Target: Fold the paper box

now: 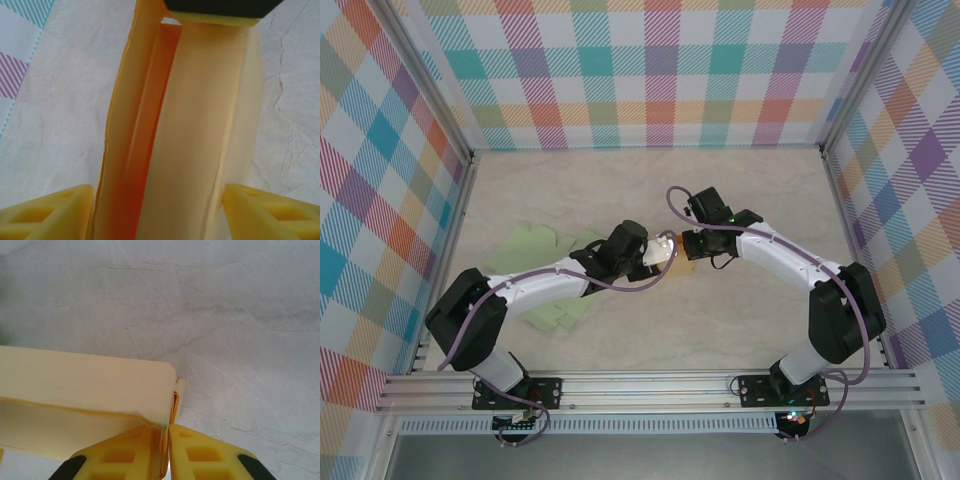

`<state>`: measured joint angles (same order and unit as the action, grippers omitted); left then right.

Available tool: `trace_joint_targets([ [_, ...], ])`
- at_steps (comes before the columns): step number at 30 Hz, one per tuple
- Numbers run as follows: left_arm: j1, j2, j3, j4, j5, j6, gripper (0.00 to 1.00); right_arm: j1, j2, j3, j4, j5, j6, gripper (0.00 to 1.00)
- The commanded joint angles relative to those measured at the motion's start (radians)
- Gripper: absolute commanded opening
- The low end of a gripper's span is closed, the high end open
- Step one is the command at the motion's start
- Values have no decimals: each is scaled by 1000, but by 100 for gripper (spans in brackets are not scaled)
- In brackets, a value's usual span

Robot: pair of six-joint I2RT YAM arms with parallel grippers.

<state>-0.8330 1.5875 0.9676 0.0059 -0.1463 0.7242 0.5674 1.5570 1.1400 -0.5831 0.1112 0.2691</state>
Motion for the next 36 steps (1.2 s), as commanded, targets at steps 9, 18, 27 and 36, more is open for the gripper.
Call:
trace_joint_targets([
  [9, -26, 70, 48, -65, -48, 13, 46, 11, -54, -31, -75, -46, 22, 39],
  [18, -29, 100, 66, -93, -50, 9, 39, -14, -185, -63, -55, -71, 82, 50],
  [27, -31, 101, 61, -101, -61, 19, 40, -153, -140, -53, 92, -271, 179, 58],
  [36, -31, 88, 86, -143, -69, 0, 45, -176, -29, -28, 152, -375, 200, 57],
])
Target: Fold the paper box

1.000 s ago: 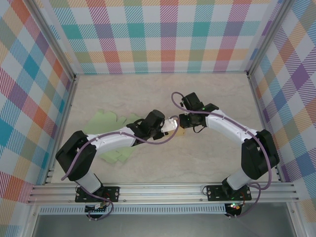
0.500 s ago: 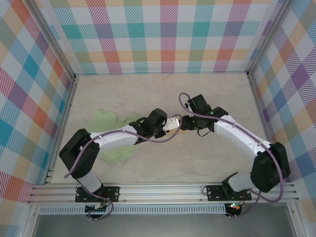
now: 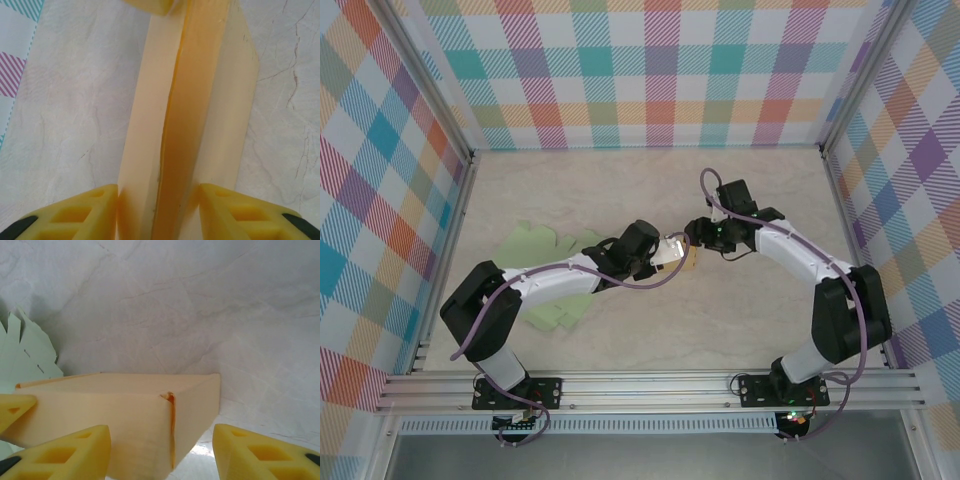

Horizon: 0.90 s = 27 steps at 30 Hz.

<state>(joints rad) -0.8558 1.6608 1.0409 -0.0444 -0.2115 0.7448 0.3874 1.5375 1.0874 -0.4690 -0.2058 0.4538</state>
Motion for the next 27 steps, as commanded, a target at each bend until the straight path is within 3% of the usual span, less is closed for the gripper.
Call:
trace_joint_targets([
  [1, -9, 7, 16, -98, -3, -27, 51, 4, -15, 21, 35, -56, 8, 57],
  [7, -8, -63, 48, -119, 8, -77, 92, 4, -75, 9, 10, -50, -50, 61],
  [9, -9, -95, 66, -133, 25, -98, 99, 5, -98, 6, 3, -40, -65, 63],
  [14, -3, -178, 103, -153, 2, -205, 100, 4, -154, -1, -27, 4, -100, 65],
  [19, 60, -231, 184, -319, -64, -534, 99, 3, -215, -19, -66, 44, -147, 65],
  [22, 111, -283, 164, -369, 28, -696, 97, 5, -241, -33, -96, 64, -177, 64],
  [24, 129, -323, 124, -370, 82, -743, 94, 8, -251, -45, -108, 69, -190, 62],
  [27, 133, -363, 55, -375, 44, -752, 87, 19, -258, -74, -106, 84, -203, 59],
])
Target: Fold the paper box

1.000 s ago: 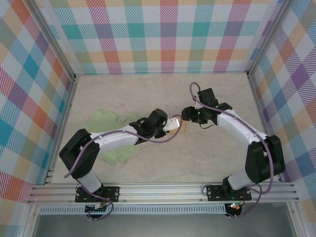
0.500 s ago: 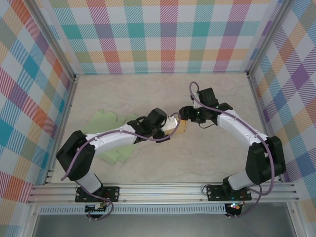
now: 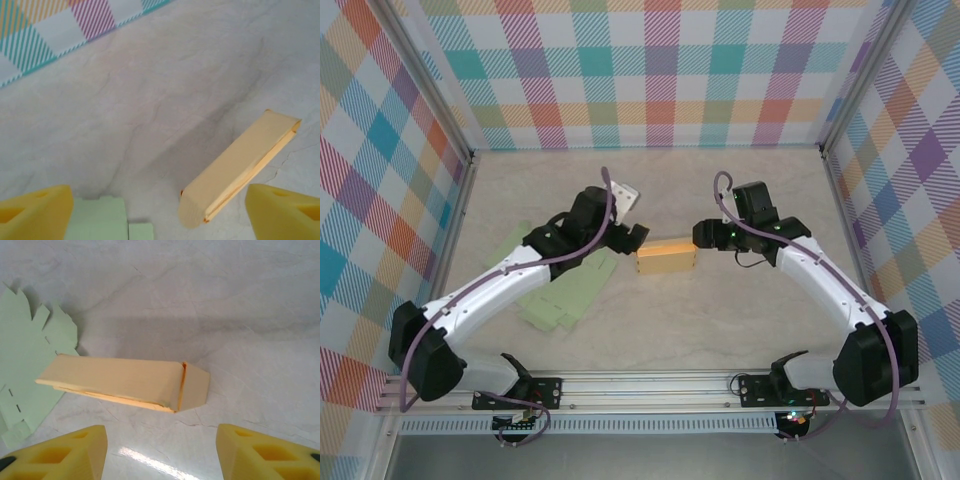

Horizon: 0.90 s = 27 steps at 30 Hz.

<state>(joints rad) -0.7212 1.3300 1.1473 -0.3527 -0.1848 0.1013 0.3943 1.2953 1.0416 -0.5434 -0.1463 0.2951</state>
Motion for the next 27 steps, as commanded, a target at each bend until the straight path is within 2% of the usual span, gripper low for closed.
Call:
trace_joint_targets([
  [1, -1, -39, -72, -72, 3, -109, 87, 17, -16, -40, -27, 33, -46, 59],
  [6, -1, -57, -170, -15, 63, -104, 87, 37, 4, -73, 7, 43, -51, 57],
  [10, -1, -44, -218, 58, 71, -108, 85, 44, 51, -74, 48, 44, -40, 56],
  [15, -1, 11, -222, 109, 64, -95, 82, 57, 111, -50, 79, 45, -31, 55],
  [21, -1, 70, -213, 152, 47, -90, 73, 66, 134, -38, 109, 59, -21, 55],
  [27, -2, 124, -196, 170, 70, -66, 71, 67, 149, -46, 158, 71, 0, 54],
])
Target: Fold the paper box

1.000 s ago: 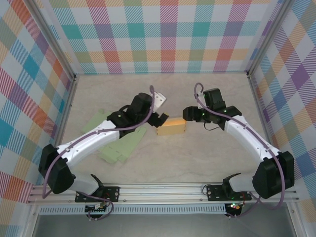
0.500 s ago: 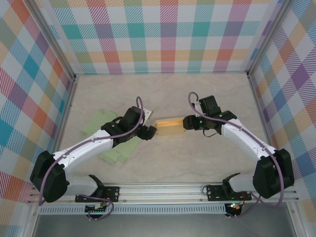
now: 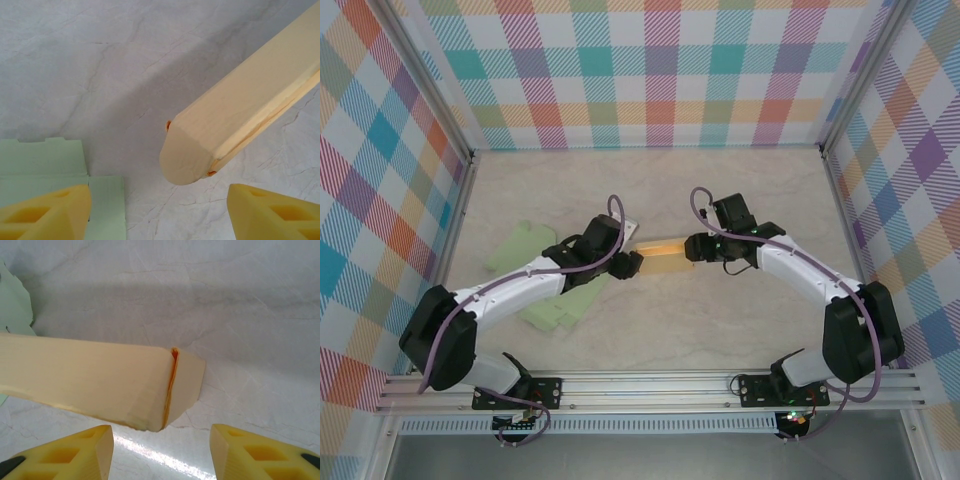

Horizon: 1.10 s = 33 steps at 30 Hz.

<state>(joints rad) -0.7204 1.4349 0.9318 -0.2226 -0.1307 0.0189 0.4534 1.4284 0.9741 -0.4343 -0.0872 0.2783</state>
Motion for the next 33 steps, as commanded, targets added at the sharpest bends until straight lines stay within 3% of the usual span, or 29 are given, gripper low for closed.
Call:
trace_joint_targets([
  [1, -3, 30, 26, 42, 19, 20, 70, 8, 21, 20, 56, 14, 19, 54],
  [5, -4, 68, 51, 36, 27, 36, 68, 10, 35, 16, 81, 17, 23, 54],
  [11, -3, 112, 82, 23, 27, 53, 47, 11, 37, -9, 139, 23, 24, 54],
  [16, -3, 119, 98, 20, 23, 59, 40, 12, 41, -16, 155, 26, 17, 53],
  [22, -4, 132, 121, 9, 32, 65, 23, 11, 71, -12, 155, 36, -3, 51],
  [33, -4, 144, 154, -20, 33, 53, 11, 18, 119, -15, 153, 76, -14, 50],
])
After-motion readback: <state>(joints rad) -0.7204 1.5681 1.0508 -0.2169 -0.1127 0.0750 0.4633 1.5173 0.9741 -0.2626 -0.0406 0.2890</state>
